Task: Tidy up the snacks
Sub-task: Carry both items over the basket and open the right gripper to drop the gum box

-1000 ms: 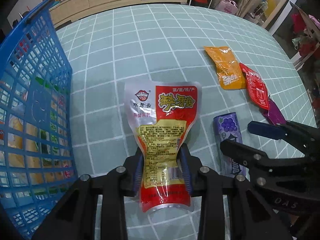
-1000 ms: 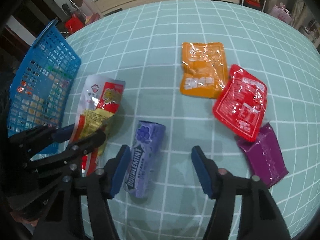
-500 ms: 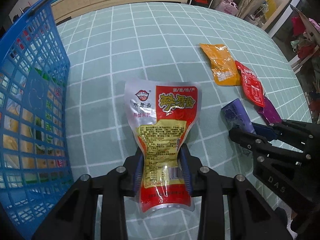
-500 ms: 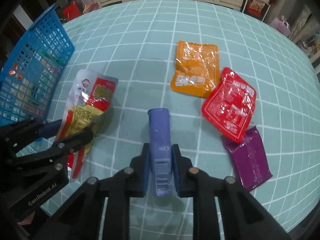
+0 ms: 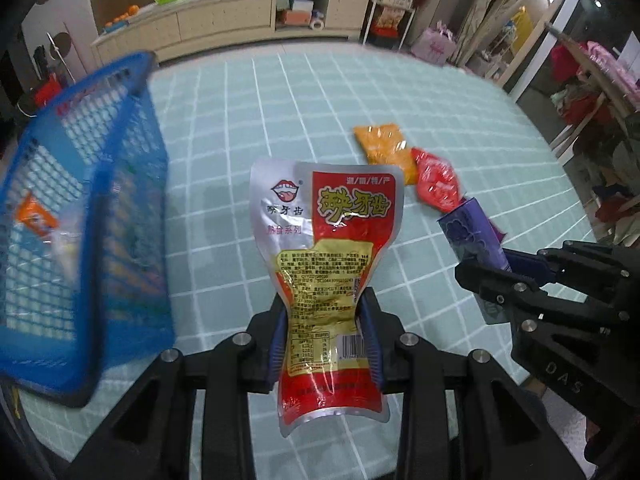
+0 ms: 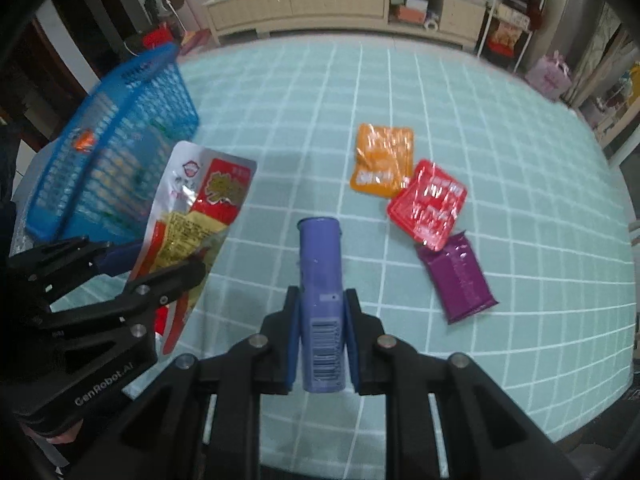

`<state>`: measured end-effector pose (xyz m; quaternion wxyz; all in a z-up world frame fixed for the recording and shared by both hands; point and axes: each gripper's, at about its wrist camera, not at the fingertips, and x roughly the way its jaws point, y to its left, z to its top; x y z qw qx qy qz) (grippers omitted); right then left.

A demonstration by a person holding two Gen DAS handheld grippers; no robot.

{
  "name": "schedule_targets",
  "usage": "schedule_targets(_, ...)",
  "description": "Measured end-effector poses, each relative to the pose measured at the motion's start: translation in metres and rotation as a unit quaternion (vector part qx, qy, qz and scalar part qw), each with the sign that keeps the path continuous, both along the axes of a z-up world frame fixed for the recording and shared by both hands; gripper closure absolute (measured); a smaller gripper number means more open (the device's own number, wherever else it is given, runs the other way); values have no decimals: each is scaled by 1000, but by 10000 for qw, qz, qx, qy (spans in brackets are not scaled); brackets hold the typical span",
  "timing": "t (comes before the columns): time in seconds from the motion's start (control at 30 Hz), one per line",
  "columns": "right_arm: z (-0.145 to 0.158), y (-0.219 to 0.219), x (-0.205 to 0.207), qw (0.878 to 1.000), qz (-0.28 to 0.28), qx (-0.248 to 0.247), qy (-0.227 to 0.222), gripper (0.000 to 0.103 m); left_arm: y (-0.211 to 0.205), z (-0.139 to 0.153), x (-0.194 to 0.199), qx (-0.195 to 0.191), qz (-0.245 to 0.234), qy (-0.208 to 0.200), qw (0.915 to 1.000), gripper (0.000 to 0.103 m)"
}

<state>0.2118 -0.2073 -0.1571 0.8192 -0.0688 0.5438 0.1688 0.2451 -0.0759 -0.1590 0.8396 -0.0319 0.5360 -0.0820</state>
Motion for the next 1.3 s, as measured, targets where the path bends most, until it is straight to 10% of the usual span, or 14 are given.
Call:
schedule_targets(0.7,88,109,-32,9944,510,597,-714,79,139,108,-59,249,591,-944,9935,71)
schedule_targets(1.3,47,219,35,9940,981,391,-271,79,228,73,-21,61,1059,-729,9917,71)
